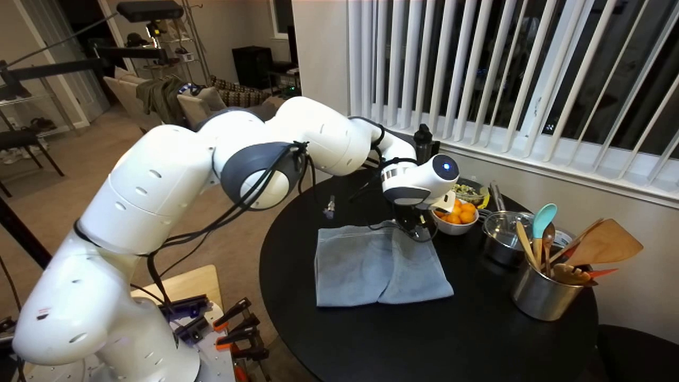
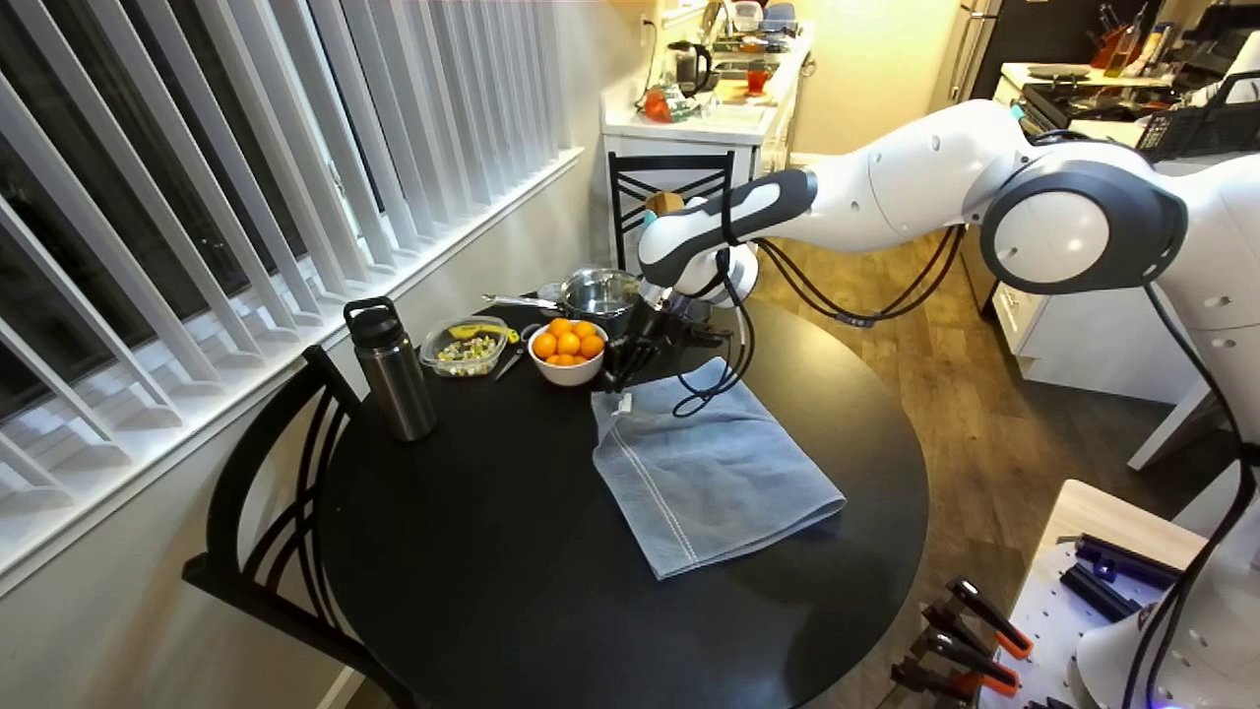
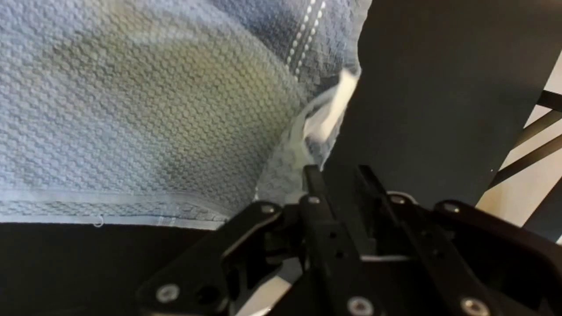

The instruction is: Fold the towel's length in half

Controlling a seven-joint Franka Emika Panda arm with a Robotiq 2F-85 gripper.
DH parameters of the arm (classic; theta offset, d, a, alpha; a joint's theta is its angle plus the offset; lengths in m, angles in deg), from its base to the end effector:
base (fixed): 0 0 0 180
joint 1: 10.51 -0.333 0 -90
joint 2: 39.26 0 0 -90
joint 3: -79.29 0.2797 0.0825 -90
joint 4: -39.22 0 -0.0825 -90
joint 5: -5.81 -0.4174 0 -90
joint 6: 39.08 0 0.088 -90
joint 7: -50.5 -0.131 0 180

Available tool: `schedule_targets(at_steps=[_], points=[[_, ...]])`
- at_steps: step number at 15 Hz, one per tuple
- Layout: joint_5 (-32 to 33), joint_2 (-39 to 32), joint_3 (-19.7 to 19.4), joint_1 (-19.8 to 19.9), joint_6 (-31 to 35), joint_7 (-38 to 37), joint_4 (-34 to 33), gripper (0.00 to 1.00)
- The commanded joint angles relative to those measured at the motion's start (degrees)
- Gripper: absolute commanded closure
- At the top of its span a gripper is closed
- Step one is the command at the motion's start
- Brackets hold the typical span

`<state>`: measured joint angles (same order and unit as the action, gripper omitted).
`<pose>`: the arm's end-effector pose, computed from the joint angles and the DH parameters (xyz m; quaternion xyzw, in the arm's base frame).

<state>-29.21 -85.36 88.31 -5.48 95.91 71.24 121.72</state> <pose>0.7420 0.0531 0.1632 -0.9592 0.0201 -0.0912 0.2668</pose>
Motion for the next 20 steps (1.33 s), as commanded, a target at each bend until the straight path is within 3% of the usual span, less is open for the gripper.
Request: schedule_targets(at_steps=[1,8,20], points=[[3.6,1.3,0.4,-0.5,0.9,-2.9,1.5,0.45],[7.2,3.2,1.6,-0.4,0.4,-3.3,3.7,0.02],[8.3,1.1,1.8,0.4,-0.5,-4.7,3.9,0.0]])
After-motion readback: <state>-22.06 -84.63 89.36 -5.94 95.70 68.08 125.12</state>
